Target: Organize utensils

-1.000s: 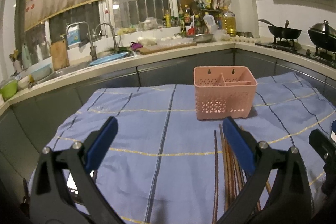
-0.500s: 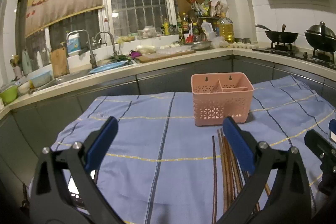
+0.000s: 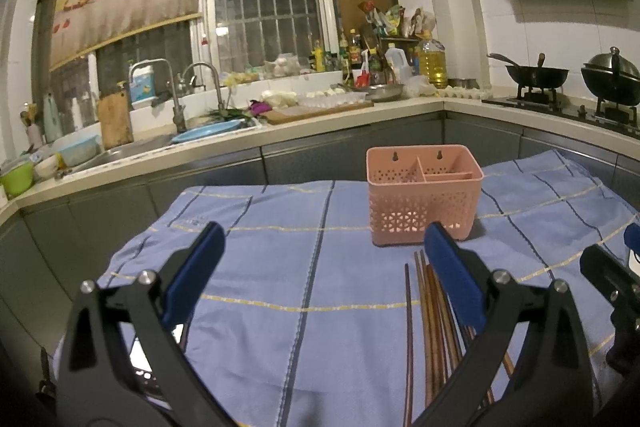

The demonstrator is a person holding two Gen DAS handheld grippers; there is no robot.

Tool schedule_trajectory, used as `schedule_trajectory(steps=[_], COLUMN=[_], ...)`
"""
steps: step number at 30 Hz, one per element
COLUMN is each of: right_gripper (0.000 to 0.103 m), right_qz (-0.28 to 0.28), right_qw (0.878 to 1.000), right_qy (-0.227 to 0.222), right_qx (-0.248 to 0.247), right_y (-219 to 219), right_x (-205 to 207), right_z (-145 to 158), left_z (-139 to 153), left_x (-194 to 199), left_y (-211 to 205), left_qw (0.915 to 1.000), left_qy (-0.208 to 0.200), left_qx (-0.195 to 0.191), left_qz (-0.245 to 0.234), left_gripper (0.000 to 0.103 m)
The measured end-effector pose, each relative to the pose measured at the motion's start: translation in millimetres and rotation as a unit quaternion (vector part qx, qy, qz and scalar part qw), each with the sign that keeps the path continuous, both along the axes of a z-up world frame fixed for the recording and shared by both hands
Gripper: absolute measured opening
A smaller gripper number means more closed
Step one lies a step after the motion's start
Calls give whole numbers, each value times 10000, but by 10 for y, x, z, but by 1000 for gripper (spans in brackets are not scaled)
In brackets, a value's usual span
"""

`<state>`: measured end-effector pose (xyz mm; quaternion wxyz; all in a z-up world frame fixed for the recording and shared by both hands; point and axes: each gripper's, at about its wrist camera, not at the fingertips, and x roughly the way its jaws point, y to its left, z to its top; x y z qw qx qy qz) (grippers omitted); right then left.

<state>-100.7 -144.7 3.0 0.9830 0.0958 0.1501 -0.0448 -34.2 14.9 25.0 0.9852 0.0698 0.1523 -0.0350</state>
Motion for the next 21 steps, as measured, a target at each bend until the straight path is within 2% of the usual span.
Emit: schedule_trajectory(steps=[15,21], right_gripper=[82,74], right_qz=[67,107], right_qw=[10000,9999], right_qy=[-49,-58], right_qx=[18,9], right_y=[21,44], right_x=[-6,0], right_z=[32,29], left_z=[-8,-12], left_x=[-2,2], left_y=[3,19], left_qw=[10000,10000], left_qy=[5,22], left_qx=[-2,7], left_qz=[-4,7], left_gripper=[96,96])
